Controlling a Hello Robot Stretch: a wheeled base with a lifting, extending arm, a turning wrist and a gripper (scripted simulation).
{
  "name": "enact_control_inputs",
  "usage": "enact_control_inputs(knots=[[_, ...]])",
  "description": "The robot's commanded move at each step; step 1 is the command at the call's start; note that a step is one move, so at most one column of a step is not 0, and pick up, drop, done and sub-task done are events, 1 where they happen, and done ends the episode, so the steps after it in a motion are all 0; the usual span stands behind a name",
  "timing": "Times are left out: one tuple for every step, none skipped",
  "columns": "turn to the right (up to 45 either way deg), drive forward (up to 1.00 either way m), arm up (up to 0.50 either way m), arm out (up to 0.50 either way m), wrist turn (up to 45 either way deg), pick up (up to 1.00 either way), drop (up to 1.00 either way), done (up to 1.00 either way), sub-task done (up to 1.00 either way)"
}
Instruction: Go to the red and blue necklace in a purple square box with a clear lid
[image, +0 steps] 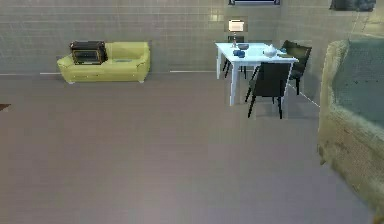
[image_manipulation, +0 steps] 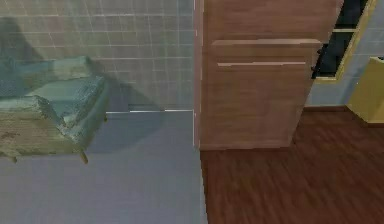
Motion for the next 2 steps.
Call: enact_control_inputs(knots=[[42.0,0.0,0.0,0.0,0.0,0.0,0.0,0.0,0.0],[0.0,0.15,0.0,0.0,0.0,0.0,0.0,0.0,0.0]])
